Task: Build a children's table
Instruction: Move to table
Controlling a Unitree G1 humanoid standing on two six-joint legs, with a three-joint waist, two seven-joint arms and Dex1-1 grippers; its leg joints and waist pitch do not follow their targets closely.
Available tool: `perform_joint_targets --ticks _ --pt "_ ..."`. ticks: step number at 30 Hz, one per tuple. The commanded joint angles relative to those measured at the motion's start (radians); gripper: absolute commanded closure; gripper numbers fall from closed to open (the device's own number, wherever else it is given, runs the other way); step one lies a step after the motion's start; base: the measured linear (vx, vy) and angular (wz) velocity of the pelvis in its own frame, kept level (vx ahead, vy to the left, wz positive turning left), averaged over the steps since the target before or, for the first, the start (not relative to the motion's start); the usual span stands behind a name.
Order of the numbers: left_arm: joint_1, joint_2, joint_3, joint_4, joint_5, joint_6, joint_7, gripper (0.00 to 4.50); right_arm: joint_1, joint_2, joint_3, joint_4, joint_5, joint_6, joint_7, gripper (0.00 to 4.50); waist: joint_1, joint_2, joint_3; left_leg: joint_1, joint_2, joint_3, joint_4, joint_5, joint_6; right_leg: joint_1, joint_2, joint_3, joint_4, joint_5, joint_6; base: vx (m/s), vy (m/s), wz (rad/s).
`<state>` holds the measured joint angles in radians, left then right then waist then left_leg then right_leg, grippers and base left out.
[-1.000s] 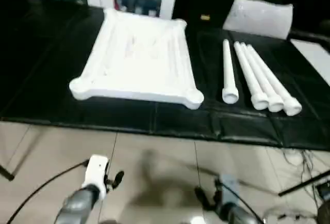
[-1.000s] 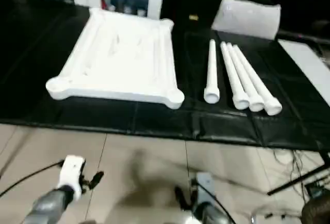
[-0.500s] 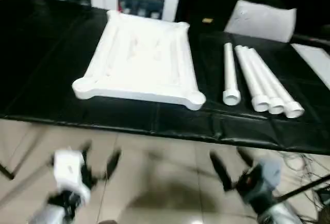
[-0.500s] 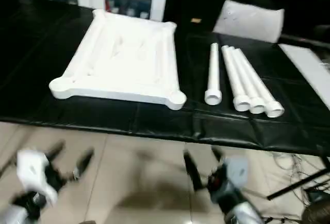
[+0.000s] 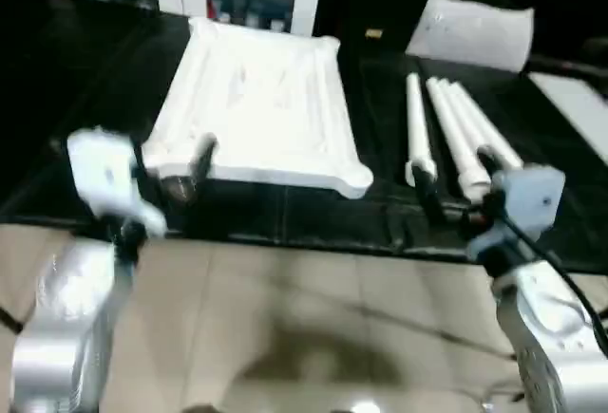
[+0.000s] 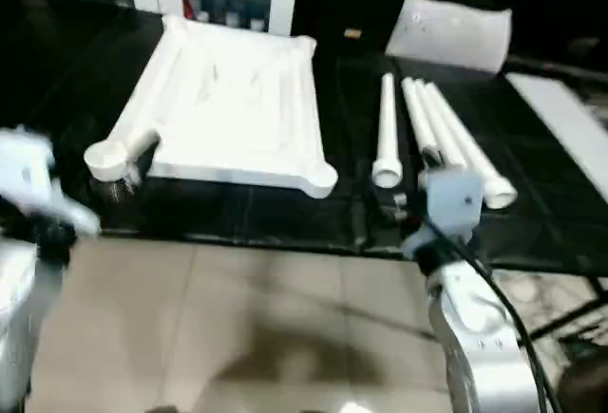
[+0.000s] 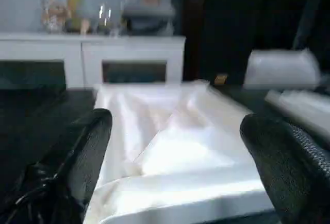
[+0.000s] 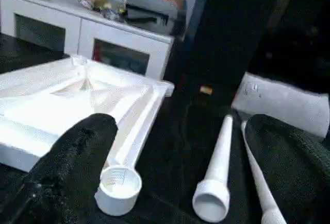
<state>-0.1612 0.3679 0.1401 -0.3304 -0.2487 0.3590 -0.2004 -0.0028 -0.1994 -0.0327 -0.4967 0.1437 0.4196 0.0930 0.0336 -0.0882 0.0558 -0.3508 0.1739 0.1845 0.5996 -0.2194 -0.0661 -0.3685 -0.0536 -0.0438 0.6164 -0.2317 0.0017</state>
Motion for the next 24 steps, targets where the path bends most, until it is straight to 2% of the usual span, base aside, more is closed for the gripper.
perform_joint_targets --ticks 1,3,4,6,7,9,10,11,12,13,14,15,16,18,19,20,21,22,23,24 --pt "-0.049 0.025 -0.011 0.045 0.002 0.055 -0.01 0.04 -0.01 0.021 -0.055 -0.007 0.085 0.113 -0.078 0.0 0.002 0.04 -0.054 0.013 0.048 -0.034 -0.071 -0.021 -0.044 0.038 -0.067 0.056 -0.04 0.185 -0.114 0.0 0.0 0.0" --pt "-0.052 0.026 -0.01 0.047 0.002 0.056 -0.009 0.04 -0.01 0.024 -0.058 -0.008 0.089 0.116 -0.08 0.0 0.002 0.038 -0.055 0.013 0.048 -0.03 -0.07 -0.037 -0.043 0.036 -0.068 0.056 -0.042 0.164 -0.128 0.0 0.0 0.0" --pt "-0.07 0.027 -0.002 0.063 -0.002 0.064 -0.009 0.04 -0.015 0.036 -0.066 -0.01 0.083 0.131 -0.082 0.0 0.002 0.047 -0.054 0.012 0.049 -0.029 -0.07 -0.047 -0.046 0.036 -0.068 0.056 -0.045 0.151 -0.138 0.0 0.0 0.0" --pt "-0.079 0.021 0.019 0.068 -0.02 0.083 -0.015 0.04 -0.019 0.028 -0.037 -0.01 -0.001 0.14 -0.056 0.0 0.003 0.053 -0.054 0.01 0.048 -0.029 -0.07 -0.053 -0.046 0.036 -0.068 0.056 -0.044 0.129 -0.152 0.0 0.0 0.0" --pt "-0.065 0.024 0.015 0.049 -0.025 0.102 -0.021 0.04 -0.02 0.012 -0.006 -0.016 -0.032 0.173 -0.039 0.0 0.002 0.054 -0.053 0.006 0.048 -0.029 -0.07 -0.055 -0.047 0.04 -0.071 0.057 -0.045 0.114 -0.16 0.0 0.0 0.0" --pt "-0.027 0.016 -0.004 0.0 -0.012 0.114 -0.01 0.04 -0.021 0.012 0.014 -0.024 -0.043 0.178 -0.05 0.0 0.0 0.055 -0.051 0.005 0.05 -0.029 -0.07 -0.063 -0.039 0.041 -0.074 0.058 -0.048 0.088 -0.161 0.0 0.0 0.0" --pt "-0.009 0.007 -0.009 -0.023 -0.014 0.121 -0.002 0.04 -0.02 0.014 0.017 -0.028 -0.042 0.174 -0.055 0.0 0.0 0.054 -0.049 0.003 0.053 -0.029 -0.071 -0.079 -0.033 0.041 -0.078 0.059 -0.05 0.052 -0.163 0.0 0.0 0.0" --pt "0.054 -0.027 -0.039 -0.094 -0.019 0.143 0.021 0.04 -0.021 0.018 0.033 -0.047 -0.015 0.174 -0.06 0.0 0.004 0.061 -0.052 0.006 0.058 -0.03 -0.07 -0.086 -0.03 0.041 -0.082 0.06 -0.048 0.031 -0.165 0.0 0.0 0.0" --pt "0.071 -0.037 -0.049 -0.112 -0.02 0.148 0.027 0.04 -0.021 0.015 0.037 -0.052 -0.005 0.176 -0.064 0.0 0.002 0.059 -0.049 0.003 0.059 -0.029 -0.072 -0.084 -0.027 0.041 -0.081 0.06 -0.051 0.035 -0.166 0.0 0.0 0.0" --pt "0.094 -0.045 -0.062 -0.131 -0.014 0.157 0.037 0.04 -0.021 0.023 0.037 -0.055 -0.003 0.184 -0.082 0.0 0.004 0.055 -0.049 0.007 0.059 -0.027 -0.071 -0.091 -0.023 0.036 -0.077 0.06 -0.052 0.016 -0.161 0.0 0.0 0.0" --pt "0.11 -0.045 -0.079 -0.143 0.006 0.162 0.047 0.04 -0.023 0.035 0.035 -0.055 0.001 0.204 -0.107 0.0 0.008 0.063 -0.049 0.008 0.054 -0.026 -0.069 -0.09 -0.022 0.031 -0.073 0.06 -0.054 0.01 -0.153 0.0 0.0 0.0" --pt "0.129 -0.044 -0.097 -0.16 0.022 0.16 0.052 0.04 -0.024 0.038 0.04 -0.057 0.002 0.233 -0.119 0.0 0.006 0.062 -0.047 0.008 0.054 -0.026 -0.071 -0.101 -0.024 0.028 -0.07 0.06 -0.055 -0.001 -0.148 0.0 0.0 0.0" --pt "0.15 -0.041 -0.115 -0.179 0.031 0.162 0.051 0.04 -0.025 0.041 0.05 -0.061 0.006 0.257 -0.124 0.0 0.005 0.068 -0.045 0.008 0.054 -0.029 -0.075 -0.132 -0.033 0.029 -0.068 0.058 -0.059 -0.031 -0.137 0.0 0.0 0.0" --pt "0.158 -0.051 -0.123 -0.199 0.022 0.182 0.055 0.04 -0.027 0.062 0.05 -0.067 -0.006 0.272 -0.097 0.0 0.005 0.067 -0.043 0.008 0.053 -0.03 -0.077 -0.174 -0.043 0.026 -0.068 0.058 -0.063 -0.091 -0.122 0.0 0.0 0.0" --pt "0.158 -0.081 -0.114 -0.197 0.012 0.188 0.073 0.04 -0.019 0.086 0.056 -0.063 -0.014 0.26 -0.089 0.0 0.006 0.057 -0.042 0.012 0.053 -0.03 -0.079 -0.232 -0.047 0.028 -0.072 0.058 -0.066 -0.188 -0.11 0.0 0.0 0.0" --pt "0.162 -0.088 -0.119 -0.189 0.024 0.176 0.074 0.04 -0.009 0.092 0.072 -0.056 -0.015 0.241 -0.083 0.0 0.005 0.065 -0.036 0.021 0.053 -0.032 -0.085 -0.33 -0.055 0.022 -0.072 0.055 -0.082 -0.333 -0.09 0.0 0.0 0.0" --pt "0.163 -0.089 -0.12 -0.187 0.027 0.173 0.074 0.04 -0.006 0.093 0.076 -0.055 -0.015 0.237 -0.082 0.0 0.001 0.056 -0.035 0.026 0.052 -0.033 -0.085 -0.371 -0.053 0.022 -0.07 0.052 -0.09 -0.396 -0.077 0.0 0.0 0.0" --pt "0.167 -0.087 -0.129 -0.178 0.047 0.162 0.073 0.04 0.002 0.092 0.091 -0.048 -0.019 0.22 -0.079 0.0 0.003 0.059 -0.033 0.032 0.05 -0.033 -0.085 -0.405 -0.05 0.02 -0.069 0.051 -0.096 -0.452 -0.065 0.0 0.0 0.0" --pt "0.175 -0.096 -0.13 -0.166 0.063 0.15 0.085 0.04 0.015 0.087 0.109 -0.04 -0.02 0.21 -0.08 0.0 -0.002 0.057 -0.028 0.046 0.043 -0.032 -0.085 -0.476 -0.033 0.021 -0.063 0.043 -0.118 -0.583 -0.036 0.0 0.0 0.0" --pt "0.177 -0.099 -0.129 -0.165 0.063 0.149 0.091 0.04 0.019 0.084 0.112 -0.039 -0.019 0.212 -0.083 0.0 -0.006 0.06 -0.027 0.06 0.039 -0.031 -0.084 -0.507 -0.023 0.024 -0.057 0.036 -0.128 -0.626 -0.036 0.0 0.0 0.0"
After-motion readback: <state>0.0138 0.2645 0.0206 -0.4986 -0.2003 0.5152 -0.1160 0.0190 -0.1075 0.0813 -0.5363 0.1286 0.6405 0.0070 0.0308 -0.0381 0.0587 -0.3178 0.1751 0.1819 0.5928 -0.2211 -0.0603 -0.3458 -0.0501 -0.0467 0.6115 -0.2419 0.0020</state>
